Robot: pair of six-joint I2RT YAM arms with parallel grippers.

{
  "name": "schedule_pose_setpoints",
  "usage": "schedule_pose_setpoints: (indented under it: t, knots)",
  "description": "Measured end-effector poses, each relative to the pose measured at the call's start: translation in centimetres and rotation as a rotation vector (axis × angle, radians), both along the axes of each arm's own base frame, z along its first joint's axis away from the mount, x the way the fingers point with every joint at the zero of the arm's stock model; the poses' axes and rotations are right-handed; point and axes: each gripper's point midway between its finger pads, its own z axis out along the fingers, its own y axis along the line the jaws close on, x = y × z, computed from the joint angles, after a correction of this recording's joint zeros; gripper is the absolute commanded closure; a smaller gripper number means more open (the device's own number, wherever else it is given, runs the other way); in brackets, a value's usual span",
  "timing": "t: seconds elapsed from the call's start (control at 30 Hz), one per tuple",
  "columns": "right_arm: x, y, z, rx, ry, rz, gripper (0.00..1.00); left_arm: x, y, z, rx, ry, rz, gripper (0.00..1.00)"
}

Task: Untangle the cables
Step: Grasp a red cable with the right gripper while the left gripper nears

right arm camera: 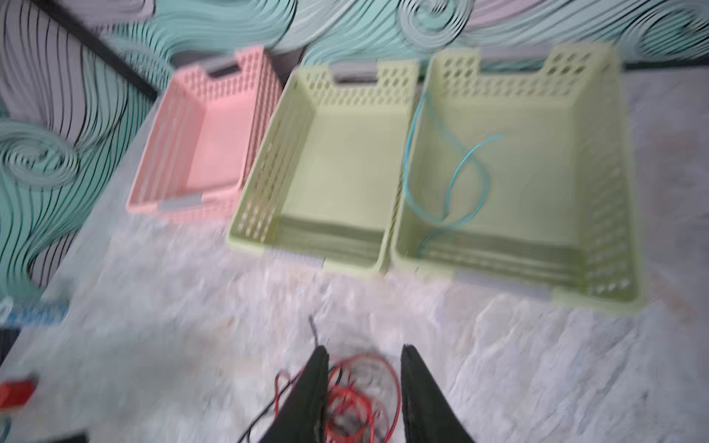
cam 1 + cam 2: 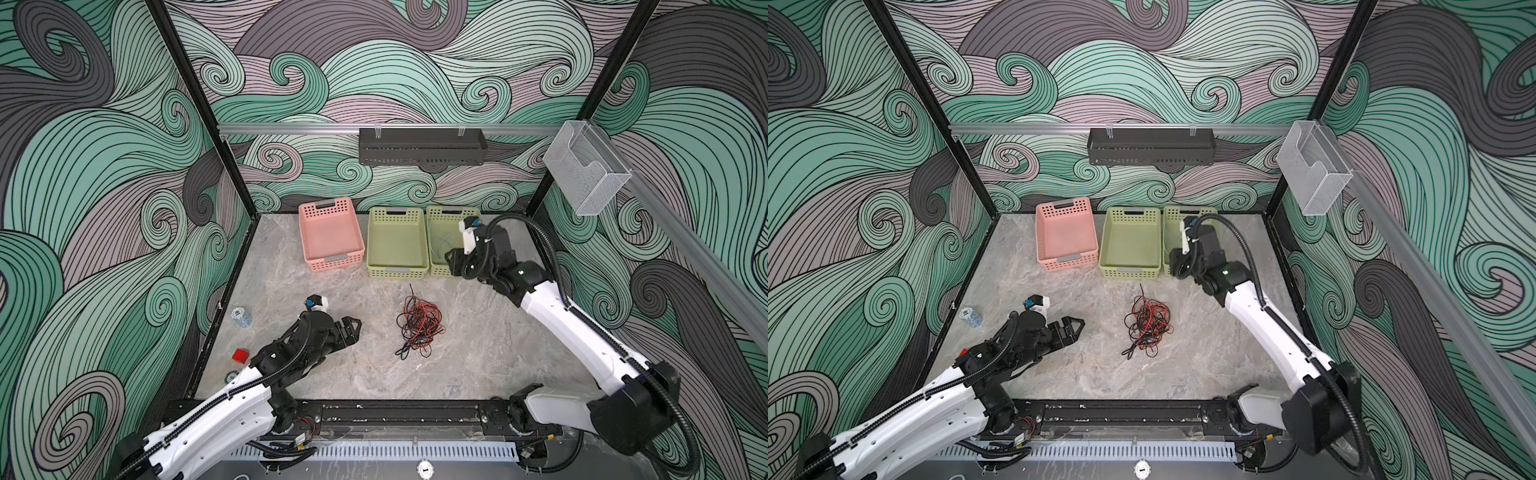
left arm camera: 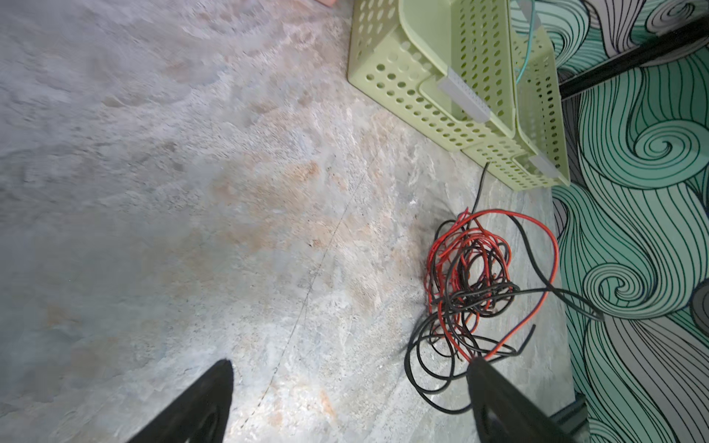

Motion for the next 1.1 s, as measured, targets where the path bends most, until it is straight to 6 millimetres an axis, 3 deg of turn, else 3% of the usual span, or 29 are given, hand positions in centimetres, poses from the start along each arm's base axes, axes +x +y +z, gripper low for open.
schedule_pose_setpoints:
  t: [0.1, 0.2, 0.33, 0.43, 0.63, 0.73, 0.93, 1.1]
  knots:
    - [-4.6, 1.7, -3.9, -0.013, 0.100, 0.106, 0.68, 0.2, -2.1, -0.2, -0.008, 0.044, -0.076, 0.15]
    - [-8.2, 2.6, -6.2, 0.010, 0.171, 0.182, 0.68, 0.9, -4.3, -0.3, -0.006, 0.095, -0.147, 0.15]
    - [-11.2, 2.9, -7.9, 0.055, 0.219, 0.236, 0.68, 1.9, -7.3, 0.3, -0.032, 0.105, -0.213, 0.16]
    - [-12.4, 2.8, -9.4, 0.087, 0.263, 0.239, 0.70, 2.0, -9.0, -0.7, -0.047, 0.126, -0.247, 0.18]
    - [-13.3, 3.9, -10.6, 0.173, 0.309, 0.242, 0.72, 1.0, -11.4, -4.3, -0.034, 0.207, -0.294, 0.23]
    - [-12.9, 4.7, -10.8, 0.206, 0.308, 0.241, 0.73, 0.7, -12.1, -5.3, -0.032, 0.229, -0.305, 0.32]
    - [-11.8, 5.9, -12.8, 0.215, 0.348, 0.236, 0.79, 0.8, -12.6, -6.1, -0.028, 0.244, -0.307, 0.60]
    - [-11.4, 6.2, -13.1, 0.222, 0.349, 0.229, 0.95, 1.1, -12.8, -5.6, -0.026, 0.229, -0.310, 0.64]
